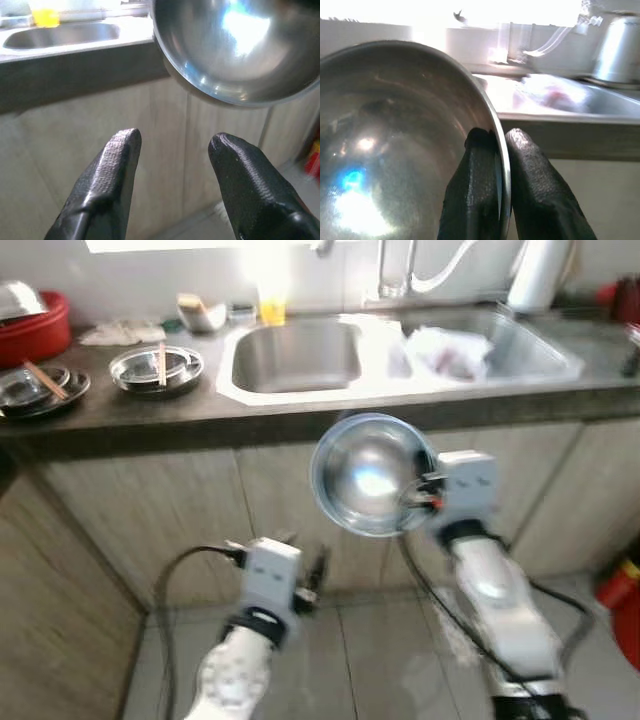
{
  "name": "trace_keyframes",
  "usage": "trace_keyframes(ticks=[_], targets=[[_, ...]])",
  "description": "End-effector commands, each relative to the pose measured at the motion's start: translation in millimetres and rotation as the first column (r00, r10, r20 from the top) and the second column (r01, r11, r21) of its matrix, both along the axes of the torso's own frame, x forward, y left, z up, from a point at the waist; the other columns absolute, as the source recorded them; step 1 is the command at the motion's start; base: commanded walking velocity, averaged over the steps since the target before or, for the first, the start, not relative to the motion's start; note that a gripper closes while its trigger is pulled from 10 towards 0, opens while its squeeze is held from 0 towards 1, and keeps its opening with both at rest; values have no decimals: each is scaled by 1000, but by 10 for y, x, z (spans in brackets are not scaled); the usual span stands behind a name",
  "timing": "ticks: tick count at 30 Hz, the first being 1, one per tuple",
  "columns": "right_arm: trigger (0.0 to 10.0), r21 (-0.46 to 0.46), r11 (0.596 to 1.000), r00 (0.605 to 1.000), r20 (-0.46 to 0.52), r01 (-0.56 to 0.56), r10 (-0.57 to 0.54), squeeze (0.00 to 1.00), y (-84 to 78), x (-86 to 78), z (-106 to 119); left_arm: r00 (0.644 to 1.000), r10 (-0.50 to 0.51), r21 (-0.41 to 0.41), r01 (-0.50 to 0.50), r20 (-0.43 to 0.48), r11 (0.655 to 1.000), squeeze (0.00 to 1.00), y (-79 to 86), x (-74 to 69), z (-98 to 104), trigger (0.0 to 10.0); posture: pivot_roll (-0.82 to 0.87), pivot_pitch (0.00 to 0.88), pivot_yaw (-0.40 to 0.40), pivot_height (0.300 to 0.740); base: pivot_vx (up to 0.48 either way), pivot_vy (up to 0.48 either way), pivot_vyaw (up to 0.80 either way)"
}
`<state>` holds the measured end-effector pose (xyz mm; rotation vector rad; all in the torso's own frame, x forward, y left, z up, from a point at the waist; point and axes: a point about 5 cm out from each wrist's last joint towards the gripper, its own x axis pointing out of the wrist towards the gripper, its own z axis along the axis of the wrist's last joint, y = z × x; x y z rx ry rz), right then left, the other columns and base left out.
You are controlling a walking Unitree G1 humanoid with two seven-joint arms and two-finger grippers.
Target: Kitchen organization
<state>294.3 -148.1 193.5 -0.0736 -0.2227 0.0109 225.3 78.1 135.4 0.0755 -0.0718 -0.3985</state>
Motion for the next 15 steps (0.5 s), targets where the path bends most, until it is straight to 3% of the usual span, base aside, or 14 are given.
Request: trace_keyframes(ticks=[1,12,15], targets=[[10000,19,999,997,63,-50,49,0,138,2,157,1000,29,17,-29,9,999,0,103,8,11,10000,80,63,-3,740,472,0,0],[10000,30,998,990,129,-60,55,0,124,41,350,999,30,22,-31,14,999,0,103,17,6,10000,81,51,-5,740,475,0,0],[10000,-2,998,976,207,-62,61,0,101,69,579,999,29,23,-30,18,999,0,104,23,11,10000,79,47,-5,740,471,0,200]])
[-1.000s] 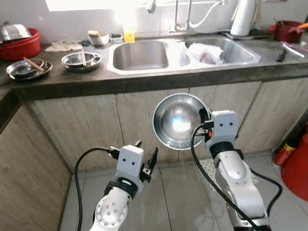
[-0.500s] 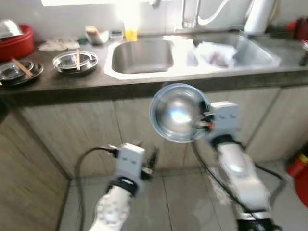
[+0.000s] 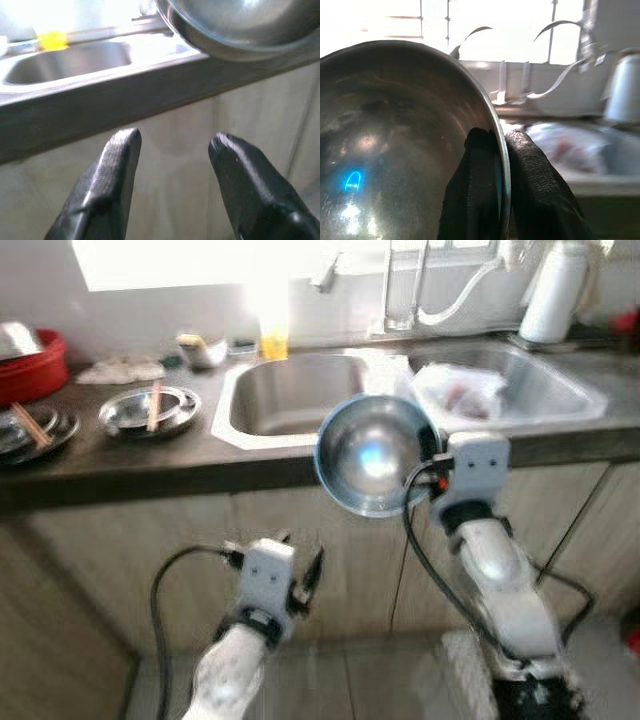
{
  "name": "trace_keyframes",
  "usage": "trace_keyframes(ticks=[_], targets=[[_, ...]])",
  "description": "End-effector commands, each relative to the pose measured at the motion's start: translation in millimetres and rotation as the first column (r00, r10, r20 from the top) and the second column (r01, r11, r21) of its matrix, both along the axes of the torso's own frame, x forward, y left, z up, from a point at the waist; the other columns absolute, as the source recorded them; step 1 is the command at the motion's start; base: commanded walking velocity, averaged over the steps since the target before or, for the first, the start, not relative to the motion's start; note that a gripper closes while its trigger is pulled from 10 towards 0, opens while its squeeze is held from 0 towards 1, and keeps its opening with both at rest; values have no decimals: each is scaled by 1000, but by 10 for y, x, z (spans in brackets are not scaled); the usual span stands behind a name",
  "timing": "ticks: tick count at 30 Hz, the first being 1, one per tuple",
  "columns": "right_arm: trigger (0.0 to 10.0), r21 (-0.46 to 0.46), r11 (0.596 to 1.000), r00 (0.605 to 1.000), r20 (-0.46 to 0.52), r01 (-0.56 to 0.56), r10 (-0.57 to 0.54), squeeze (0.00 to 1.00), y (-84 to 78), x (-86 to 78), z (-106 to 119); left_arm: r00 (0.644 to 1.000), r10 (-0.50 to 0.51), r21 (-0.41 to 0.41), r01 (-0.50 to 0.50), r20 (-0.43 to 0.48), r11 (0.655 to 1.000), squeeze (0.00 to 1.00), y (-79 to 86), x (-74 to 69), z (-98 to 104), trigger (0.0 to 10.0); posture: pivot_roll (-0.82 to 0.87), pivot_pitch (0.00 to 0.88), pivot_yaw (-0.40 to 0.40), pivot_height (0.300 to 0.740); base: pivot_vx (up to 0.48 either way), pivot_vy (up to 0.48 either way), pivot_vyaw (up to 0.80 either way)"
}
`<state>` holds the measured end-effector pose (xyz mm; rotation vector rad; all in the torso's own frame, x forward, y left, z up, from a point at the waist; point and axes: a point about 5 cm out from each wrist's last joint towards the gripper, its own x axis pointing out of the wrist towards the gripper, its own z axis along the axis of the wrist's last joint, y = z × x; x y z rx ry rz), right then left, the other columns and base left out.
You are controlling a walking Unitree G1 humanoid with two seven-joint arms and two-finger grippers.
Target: Kitchen organization
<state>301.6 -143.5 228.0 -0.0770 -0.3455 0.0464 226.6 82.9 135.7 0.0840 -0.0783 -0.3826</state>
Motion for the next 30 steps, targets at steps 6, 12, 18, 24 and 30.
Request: trace_keyframes(ticks=[6,12,18,24,30], targets=[[10000,1,1000,992,129,-15,14,0,9,37,400,1000,13,17,-13,12,1000,0,55,13,5,10000,78,39,-6,740,470,0,767],[10000,3,1000,989,146,-14,13,0,-43,77,494,1000,17,16,-18,16,1000,0,52,28,13,10000,76,37,-8,740,469,0,0],[10000,-30,999,993,117,-24,27,0,-54,123,494,1000,18,18,-18,17,1000,0,51,31,13,10000,74,43,-10,740,468,0,0],[10000,-49,998,997,65,-42,45,0,-38,157,439,1000,20,16,-20,15,1000,0,51,34,10,10000,74,50,-8,740,447,0,0],[10000,-89,994,998,-14,-61,60,0,-39,235,371,1000,29,13,-29,12,1000,0,49,37,8,10000,72,56,-12,740,435,0,0]])
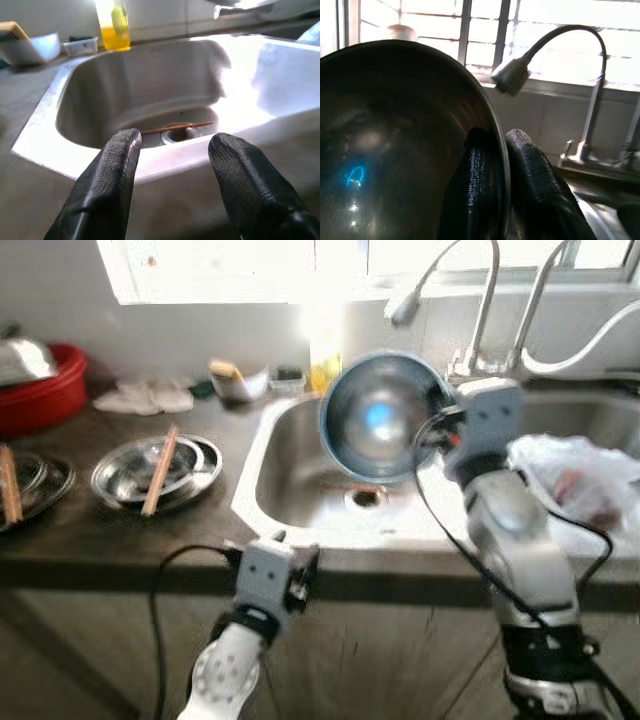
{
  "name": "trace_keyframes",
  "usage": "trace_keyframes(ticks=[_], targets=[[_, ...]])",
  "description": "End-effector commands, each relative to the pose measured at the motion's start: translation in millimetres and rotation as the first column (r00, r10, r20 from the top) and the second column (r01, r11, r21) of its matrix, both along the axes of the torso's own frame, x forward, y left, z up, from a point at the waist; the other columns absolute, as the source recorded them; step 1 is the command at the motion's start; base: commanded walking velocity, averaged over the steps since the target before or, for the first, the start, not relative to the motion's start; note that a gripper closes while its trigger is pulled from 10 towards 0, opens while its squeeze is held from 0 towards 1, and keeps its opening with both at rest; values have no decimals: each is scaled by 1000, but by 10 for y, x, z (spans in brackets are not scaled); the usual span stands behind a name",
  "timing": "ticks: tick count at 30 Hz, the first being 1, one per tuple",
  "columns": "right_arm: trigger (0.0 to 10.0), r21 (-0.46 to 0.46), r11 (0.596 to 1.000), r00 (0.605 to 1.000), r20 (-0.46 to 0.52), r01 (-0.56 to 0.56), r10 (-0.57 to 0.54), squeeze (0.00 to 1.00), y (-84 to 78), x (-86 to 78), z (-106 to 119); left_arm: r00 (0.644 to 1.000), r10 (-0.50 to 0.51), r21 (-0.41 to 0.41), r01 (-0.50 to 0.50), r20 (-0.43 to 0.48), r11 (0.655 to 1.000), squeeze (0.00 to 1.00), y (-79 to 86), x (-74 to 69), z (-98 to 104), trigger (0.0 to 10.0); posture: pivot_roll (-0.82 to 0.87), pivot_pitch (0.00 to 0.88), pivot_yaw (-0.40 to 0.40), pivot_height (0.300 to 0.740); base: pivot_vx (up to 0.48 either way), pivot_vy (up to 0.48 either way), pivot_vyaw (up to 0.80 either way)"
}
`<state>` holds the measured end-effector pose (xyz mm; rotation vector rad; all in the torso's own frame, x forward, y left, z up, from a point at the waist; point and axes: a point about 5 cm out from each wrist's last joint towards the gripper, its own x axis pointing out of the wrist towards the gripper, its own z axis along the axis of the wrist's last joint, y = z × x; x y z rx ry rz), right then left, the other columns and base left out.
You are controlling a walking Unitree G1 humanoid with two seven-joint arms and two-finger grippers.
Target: Kitchen organization
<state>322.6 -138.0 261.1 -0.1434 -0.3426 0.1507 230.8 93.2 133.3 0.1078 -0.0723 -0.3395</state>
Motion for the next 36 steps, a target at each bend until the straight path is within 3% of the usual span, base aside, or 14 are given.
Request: trace_keyframes(ticks=[1,12,14,16,19,23,27,29,30,32,36], targets=[[10000,-13,999,999,-34,29,-30,0,-99,53,17,1000,-5,-16,5,5,1000,0,-47,0,31,10000,72,56,-12,740,416,0,0],[10000,-11,1000,989,-149,6,-7,0,-117,193,-38,1000,-1,-17,1,5,1000,0,-43,0,34,10000,76,63,-17,740,76,0,0],[10000,-10,1000,971,-237,-6,3,0,-132,288,-87,1000,0,-17,0,4,1000,0,-47,-4,35,10000,76,65,-18,740,0,0,0],[10000,-9,1000,968,-252,-7,5,0,-136,304,-97,1000,0,-17,0,4,1000,0,-47,-5,35,10000,76,65,-18,740,0,0,0],[10000,-17,999,937,-349,-29,22,0,-136,406,-167,1000,-3,-18,3,4,1000,0,-48,-17,38,10000,79,69,-21,740,0,0,0],[10000,0,999,919,-393,-43,39,0,-125,469,-199,1000,3,-19,-3,6,1000,0,-46,-25,43,10000,79,75,-22,740,0,0,0],[10000,-2,995,867,-490,-103,89,0,-59,582,-332,999,37,-13,-37,29,999,0,-9,-36,76,10000,88,85,-28,740,0,0,0],[10000,4,994,860,-501,-114,101,0,-45,594,-347,998,46,-12,-46,34,999,0,3,-38,83,10000,88,86,-27,740,0,0,0],[10000,33,986,823,-547,-165,156,0,24,620,-422,997,57,-11,-56,46,998,0,25,-53,108,10000,93,94,-31,740,0,0,0],[10000,40,983,812,-558,-177,169,0,40,625,-441,997,58,-11,-58,48,998,0,29,-57,113,10000,93,94,-31,740,0,0,0],[10000,51,966,751,-618,-255,231,0,183,670,-571,994,88,10,-89,71,996,0,57,-89,147,10000,105,112,-39,740,0,0,0]])
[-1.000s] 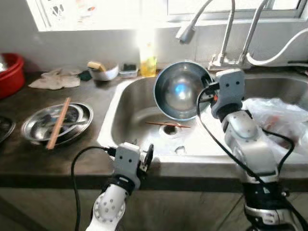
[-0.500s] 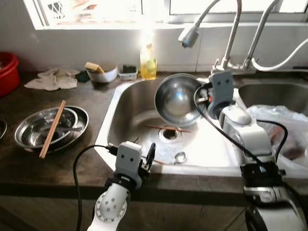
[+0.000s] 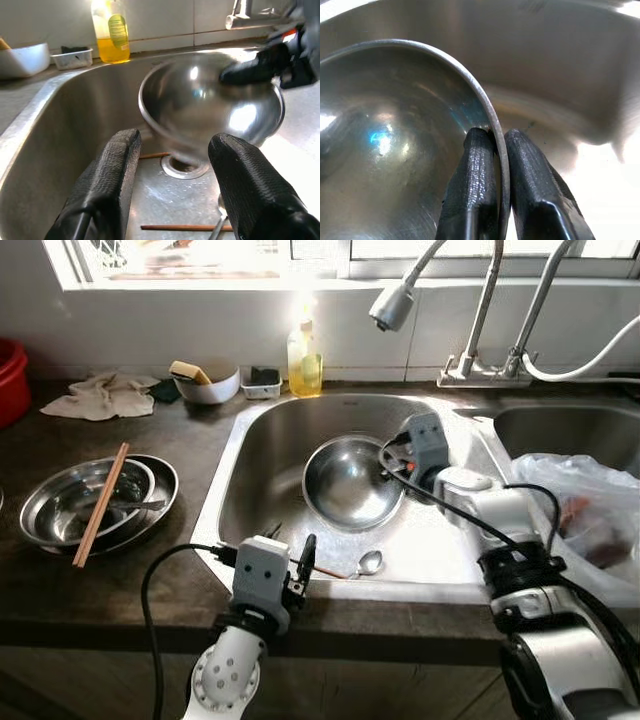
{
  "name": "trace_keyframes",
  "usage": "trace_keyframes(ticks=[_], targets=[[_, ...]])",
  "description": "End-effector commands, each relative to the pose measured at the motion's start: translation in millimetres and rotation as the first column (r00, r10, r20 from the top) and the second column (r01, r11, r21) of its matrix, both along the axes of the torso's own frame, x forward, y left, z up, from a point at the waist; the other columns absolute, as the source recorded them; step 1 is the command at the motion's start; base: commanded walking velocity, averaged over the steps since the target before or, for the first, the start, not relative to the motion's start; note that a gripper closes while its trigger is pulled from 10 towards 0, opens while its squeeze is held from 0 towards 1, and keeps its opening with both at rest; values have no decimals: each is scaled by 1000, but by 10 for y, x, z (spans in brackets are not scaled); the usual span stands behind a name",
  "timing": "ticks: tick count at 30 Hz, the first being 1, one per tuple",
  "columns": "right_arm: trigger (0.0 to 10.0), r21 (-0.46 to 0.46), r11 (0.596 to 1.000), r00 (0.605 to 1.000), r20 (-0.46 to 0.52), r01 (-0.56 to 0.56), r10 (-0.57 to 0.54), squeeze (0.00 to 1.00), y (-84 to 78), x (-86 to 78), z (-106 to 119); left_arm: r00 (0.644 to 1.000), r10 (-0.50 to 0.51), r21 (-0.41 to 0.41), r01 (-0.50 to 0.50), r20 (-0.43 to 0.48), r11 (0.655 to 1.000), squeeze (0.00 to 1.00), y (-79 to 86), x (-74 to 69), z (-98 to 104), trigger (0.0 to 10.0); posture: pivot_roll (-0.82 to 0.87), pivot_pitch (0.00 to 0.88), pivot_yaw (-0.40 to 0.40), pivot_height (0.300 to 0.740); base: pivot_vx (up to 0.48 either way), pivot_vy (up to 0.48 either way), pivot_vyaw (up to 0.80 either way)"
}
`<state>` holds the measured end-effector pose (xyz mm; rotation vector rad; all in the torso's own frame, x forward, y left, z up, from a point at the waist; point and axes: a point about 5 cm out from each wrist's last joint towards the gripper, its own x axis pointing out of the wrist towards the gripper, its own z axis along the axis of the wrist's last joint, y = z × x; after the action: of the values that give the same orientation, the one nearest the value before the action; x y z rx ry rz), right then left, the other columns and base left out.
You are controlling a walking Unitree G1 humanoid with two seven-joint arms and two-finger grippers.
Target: Kitchen organization
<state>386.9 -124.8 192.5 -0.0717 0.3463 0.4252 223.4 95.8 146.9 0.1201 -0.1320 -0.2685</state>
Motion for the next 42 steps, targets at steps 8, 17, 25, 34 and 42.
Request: trace_keyframes(ticks=[8,17,25,34,42], targets=[[10000,27,994,993,-53,-104,106,0,194,28,-65,999,36,26,-36,2,999,0,46,-52,9,10000,120,120,-43,740,0,0,0],[10000,45,982,974,-128,-185,190,1000,254,-55,-248,999,42,28,-41,0,999,0,40,-78,13,10000,132,122,-51,740,0,0,0],[10000,90,980,972,-138,-177,188,1000,233,-73,-292,999,38,26,-38,-5,999,0,33,-61,5,10000,122,112,-48,740,0,0,0],[10000,119,985,989,-68,-122,131,0,179,-109,-275,999,34,29,-34,-4,999,0,32,-25,-1,10000,120,104,-43,740,0,0,0],[10000,129,992,977,211,-14,-14,0,37,-104,165,999,39,25,-39,0,999,0,42,-5,6,10000,115,99,-35,740,0,0,0]])
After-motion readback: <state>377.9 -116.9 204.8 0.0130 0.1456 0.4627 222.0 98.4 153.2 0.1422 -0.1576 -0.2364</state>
